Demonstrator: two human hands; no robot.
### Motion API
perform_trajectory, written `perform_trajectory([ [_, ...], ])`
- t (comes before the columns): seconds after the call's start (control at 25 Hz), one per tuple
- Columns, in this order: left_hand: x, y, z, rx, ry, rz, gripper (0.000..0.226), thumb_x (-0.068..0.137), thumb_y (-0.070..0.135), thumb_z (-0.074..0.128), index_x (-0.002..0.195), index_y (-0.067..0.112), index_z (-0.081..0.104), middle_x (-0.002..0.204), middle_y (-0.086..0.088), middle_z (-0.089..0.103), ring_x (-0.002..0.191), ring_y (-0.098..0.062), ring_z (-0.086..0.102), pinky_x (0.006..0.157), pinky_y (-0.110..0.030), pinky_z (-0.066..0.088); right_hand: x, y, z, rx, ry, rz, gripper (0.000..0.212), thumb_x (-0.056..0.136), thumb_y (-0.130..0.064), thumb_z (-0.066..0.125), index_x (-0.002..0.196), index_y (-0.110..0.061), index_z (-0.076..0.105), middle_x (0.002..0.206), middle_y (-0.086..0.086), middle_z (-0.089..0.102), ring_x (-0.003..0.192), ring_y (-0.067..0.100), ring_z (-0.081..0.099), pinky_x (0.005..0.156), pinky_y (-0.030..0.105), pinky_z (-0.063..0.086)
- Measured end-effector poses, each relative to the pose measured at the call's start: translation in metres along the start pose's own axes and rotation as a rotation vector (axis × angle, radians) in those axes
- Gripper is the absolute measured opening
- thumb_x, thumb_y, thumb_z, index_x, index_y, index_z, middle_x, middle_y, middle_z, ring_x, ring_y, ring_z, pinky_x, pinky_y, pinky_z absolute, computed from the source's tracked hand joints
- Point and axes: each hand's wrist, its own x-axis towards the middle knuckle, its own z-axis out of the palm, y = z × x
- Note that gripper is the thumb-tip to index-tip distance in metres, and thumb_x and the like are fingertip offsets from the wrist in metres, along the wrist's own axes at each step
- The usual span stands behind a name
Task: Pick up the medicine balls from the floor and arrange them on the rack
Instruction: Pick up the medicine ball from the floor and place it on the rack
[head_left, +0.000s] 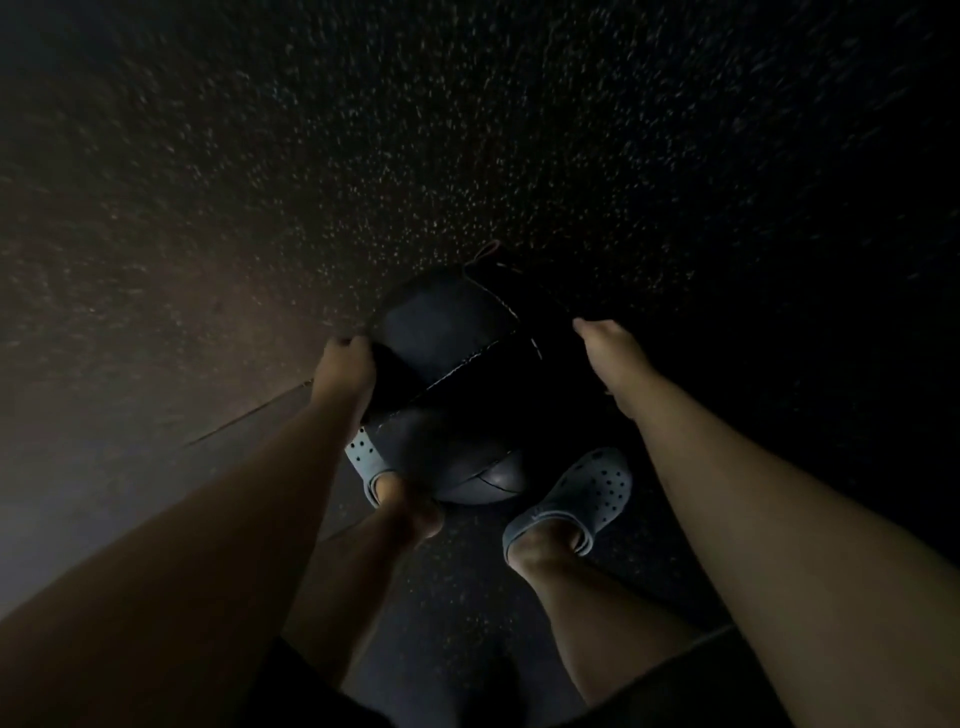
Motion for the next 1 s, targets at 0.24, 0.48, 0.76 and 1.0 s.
perform_trajectory([
  [0.24,0.018,-0.007,0.026,-0.448,-0.092,-0.201,0.069,0.102,0.062,0.027,0.145,0.018,0.06,0.132,-0.015,0.071,0.116,-0.037,0.07,0.084,-0.046,0.06,-0.003,0.026,0.019,0.297,0.055,0.065,0.07,0.096,-0.065,0.041,0.147,-0.018,0.052,0.149,0.01,0.054,0.132,0.031,0.053,0.115,0.045,0.04],
  [0.48,-0.102,0.074,0.023,-0.369,-0.137,-0.053,0.089,0.084,0.072,0.039,0.156,0.022,0.051,0.157,-0.016,0.055,0.142,-0.041,0.055,0.12,-0.058,0.044,-0.119,0.005,-0.085,0.525,0.068,0.127,0.074,0.093,-0.07,0.043,0.149,-0.023,0.05,0.14,0.004,0.058,0.117,0.025,0.058,0.114,0.043,0.041],
  [0.76,-0.376,0.256,0.055,-0.24,-0.355,0.352,0.095,0.074,0.079,0.031,0.152,0.03,0.054,0.153,-0.013,0.057,0.134,-0.043,0.06,0.113,-0.063,0.048,-0.362,-0.061,-0.278,0.878,0.408,-0.232,0.079,0.087,-0.071,0.05,0.153,-0.026,0.048,0.156,0.002,0.049,0.14,0.029,0.048,0.121,0.047,0.035],
  [1.0,-0.657,0.342,0.091,-0.162,-0.768,0.698,0.088,0.078,0.071,0.036,0.153,0.03,0.055,0.156,-0.012,0.057,0.138,-0.042,0.057,0.119,-0.058,0.043,-0.617,-0.051,-0.424,1.112,0.827,-0.622,0.058,0.083,-0.064,0.058,0.118,-0.021,0.075,0.123,0.005,0.074,0.104,0.023,0.071,0.09,0.035,0.055],
])
